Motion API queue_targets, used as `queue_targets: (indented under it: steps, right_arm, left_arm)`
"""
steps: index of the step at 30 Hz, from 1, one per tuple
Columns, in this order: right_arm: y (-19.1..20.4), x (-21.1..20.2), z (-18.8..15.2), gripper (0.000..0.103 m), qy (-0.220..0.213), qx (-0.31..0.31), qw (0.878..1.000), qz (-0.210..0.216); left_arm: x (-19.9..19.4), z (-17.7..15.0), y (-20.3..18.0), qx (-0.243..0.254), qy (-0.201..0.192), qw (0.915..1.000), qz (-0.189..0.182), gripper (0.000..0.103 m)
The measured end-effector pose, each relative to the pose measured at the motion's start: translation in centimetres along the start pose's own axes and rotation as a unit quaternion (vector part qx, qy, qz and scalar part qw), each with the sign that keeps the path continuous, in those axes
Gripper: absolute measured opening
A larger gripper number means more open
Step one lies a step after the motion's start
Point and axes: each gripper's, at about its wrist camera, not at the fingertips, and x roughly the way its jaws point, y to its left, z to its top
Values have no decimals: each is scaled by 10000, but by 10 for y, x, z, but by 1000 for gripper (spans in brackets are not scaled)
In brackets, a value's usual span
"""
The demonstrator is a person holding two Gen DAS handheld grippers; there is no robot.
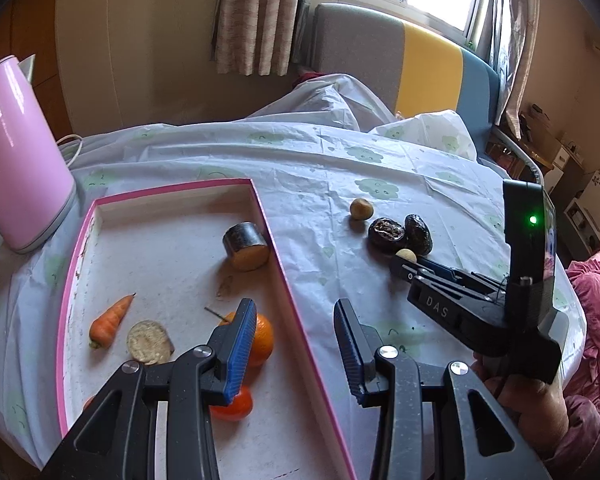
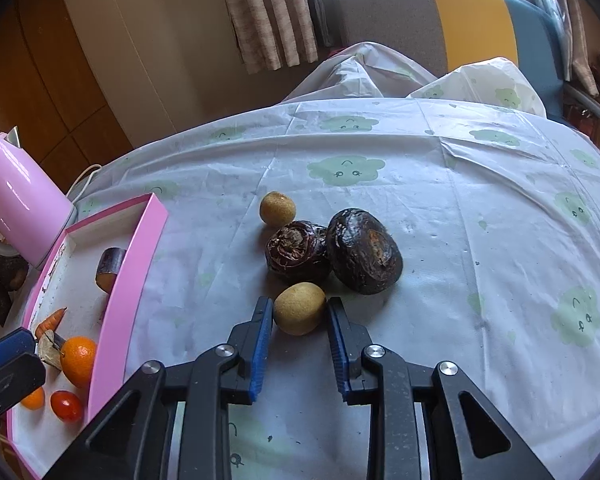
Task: Organize fruits
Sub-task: 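Move the right tool toward the kiwi while the left tool approaches the dark round fruit, then grasp the kiwi with the right tool while the left tool grasps the dark round fruit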
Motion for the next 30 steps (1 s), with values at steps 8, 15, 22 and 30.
queue_targets:
  steps: [8,15,22,30]
  right_arm:
    - [-21,-15,-9,28,19,64,9997,-221]
    - [-41,-30,-17,28,-85,80,9981,-605]
    - [-53,-36,-22,28,-201,208,9978,-588]
    - [-58,-36,-23,28,-250,349,9980,-473]
  left_arm:
    - [17,11,-15,57,166,9997,-151,41]
    - [38,26,-36,167,400,9982,-420,41]
    - [72,39,-59,400,766,9946,-567,43]
    - [109,46,-84,761,1063,9902,-494,48]
